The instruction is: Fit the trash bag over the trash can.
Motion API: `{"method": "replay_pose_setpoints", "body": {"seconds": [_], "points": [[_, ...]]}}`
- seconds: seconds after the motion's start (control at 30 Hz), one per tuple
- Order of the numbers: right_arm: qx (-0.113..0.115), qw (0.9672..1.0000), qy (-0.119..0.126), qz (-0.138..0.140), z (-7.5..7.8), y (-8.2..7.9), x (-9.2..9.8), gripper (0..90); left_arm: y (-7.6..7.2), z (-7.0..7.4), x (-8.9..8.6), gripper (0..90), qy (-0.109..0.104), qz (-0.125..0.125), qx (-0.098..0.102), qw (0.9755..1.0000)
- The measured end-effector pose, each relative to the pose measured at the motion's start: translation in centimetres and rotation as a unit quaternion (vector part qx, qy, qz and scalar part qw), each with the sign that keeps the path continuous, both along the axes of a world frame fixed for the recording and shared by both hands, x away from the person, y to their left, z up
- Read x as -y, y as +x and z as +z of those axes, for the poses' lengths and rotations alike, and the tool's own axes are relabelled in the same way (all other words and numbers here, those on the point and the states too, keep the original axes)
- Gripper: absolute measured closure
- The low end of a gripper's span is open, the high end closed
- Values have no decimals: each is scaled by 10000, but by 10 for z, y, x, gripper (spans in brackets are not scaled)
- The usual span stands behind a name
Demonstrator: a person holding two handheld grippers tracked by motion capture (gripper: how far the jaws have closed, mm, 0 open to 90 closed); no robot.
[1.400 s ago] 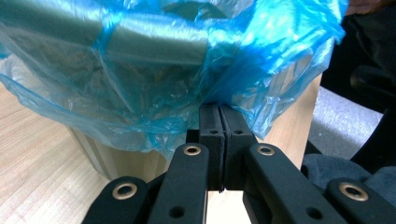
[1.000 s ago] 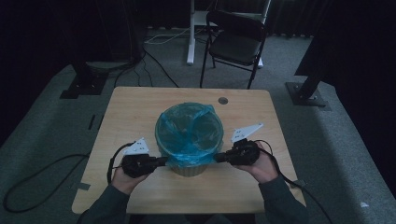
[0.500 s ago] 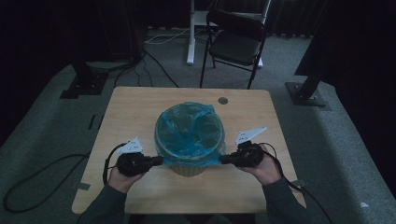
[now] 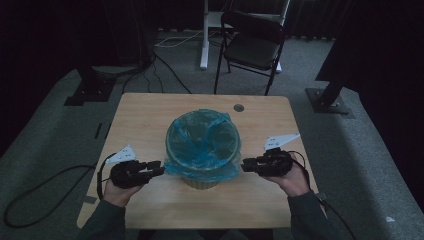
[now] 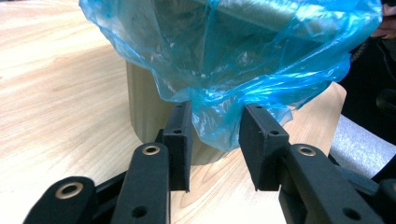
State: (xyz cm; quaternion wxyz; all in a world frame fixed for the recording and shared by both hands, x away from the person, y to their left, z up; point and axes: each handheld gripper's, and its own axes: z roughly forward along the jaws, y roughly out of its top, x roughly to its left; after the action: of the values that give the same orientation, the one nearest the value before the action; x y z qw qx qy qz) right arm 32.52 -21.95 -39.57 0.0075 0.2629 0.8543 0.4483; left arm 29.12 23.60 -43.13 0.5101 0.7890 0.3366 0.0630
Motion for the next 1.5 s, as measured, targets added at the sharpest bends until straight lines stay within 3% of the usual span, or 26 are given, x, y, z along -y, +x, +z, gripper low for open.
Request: {"method": "replay_pose_setpoints", "body": {"seconds": [0.37, 0.47, 0.67, 0.83, 0.87, 1.17, 1.4, 1.47, 1.5], "points": [[294, 9991, 180, -245, 17, 6, -1, 687, -6, -12, -13, 591, 54, 107, -135, 9998], [346, 9988, 205, -277, 20, 7, -2, 687, -5, -12, -18, 594, -61, 219, -161, 9996], [445, 9983, 170, -341, 23, 10, -5, 688, 0, -22, -29, 602, -24, 571, -324, 9978], [499, 9979, 162, -370, 24, 11, -6, 687, 1, -18, -31, 605, -94, 690, -239, 9973], [531, 9976, 179, -411, 25, 12, -7, 687, 2, -6, -29, 604, -150, 682, -18, 9976], [613, 9960, 270, -593, 30, 23, -15, 689, 22, 40, -6, 600, -368, 560, 504, 9965], [641, 9933, 381, -880, 29, 37, -17, 712, 48, 50, 10, 599, -301, 733, 498, 9956], [637, 9929, 402, -916, 29, 39, -17, 712, 48, 50, 10, 600, -301, 733, 498, 9956], [623, 9920, 447, -998, 29, 44, -17, 729, 58, 48, 13, 604, -282, 829, 410, 9953]]}}
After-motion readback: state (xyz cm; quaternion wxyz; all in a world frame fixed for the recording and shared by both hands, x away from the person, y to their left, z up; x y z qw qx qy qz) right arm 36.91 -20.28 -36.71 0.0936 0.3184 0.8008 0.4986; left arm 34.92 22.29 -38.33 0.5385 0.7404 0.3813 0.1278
